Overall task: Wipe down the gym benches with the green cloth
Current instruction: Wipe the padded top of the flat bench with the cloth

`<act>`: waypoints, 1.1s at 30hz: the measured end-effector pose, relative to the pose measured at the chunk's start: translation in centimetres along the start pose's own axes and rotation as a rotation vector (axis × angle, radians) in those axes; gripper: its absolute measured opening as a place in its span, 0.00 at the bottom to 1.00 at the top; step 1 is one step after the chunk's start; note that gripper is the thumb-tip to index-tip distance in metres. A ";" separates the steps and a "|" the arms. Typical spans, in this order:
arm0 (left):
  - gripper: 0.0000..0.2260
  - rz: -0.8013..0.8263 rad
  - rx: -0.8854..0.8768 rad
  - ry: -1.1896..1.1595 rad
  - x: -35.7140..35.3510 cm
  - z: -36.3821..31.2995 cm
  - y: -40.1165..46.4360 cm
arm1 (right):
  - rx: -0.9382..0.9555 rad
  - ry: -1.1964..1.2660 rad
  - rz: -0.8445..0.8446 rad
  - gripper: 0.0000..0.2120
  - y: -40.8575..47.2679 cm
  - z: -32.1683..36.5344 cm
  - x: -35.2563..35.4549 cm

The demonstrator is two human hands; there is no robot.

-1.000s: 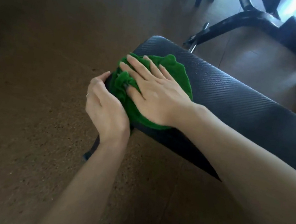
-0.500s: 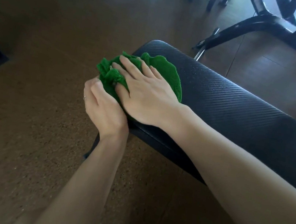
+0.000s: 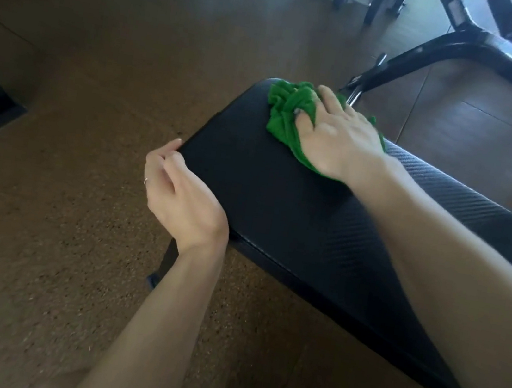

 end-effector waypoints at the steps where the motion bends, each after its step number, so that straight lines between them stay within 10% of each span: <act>1: 0.17 -0.013 0.003 -0.004 0.0 0.0 0.0 | 0.010 -0.004 0.002 0.30 -0.2 0.7 -0.1; 11: 0.15 -0.051 0.006 -0.068 -0.1 0.4 0.5 | 0.586 -0.068 0.009 0.27 -1.7 12.0 -1.1; 33: 0.18 -0.021 -0.007 -0.024 0.1 0.2 0.0 | -0.434 -0.006 0.031 0.31 -6.8 -9.4 1.5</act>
Point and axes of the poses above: each hand's wrist, its own y-axis towards the middle knuckle, its own x-axis out of the back of the hand, z = x × y, the point moved 3 cm from there along y, towards the middle knuckle, and after that the axes turned 1 degree about -z, right-handed, at the moved point
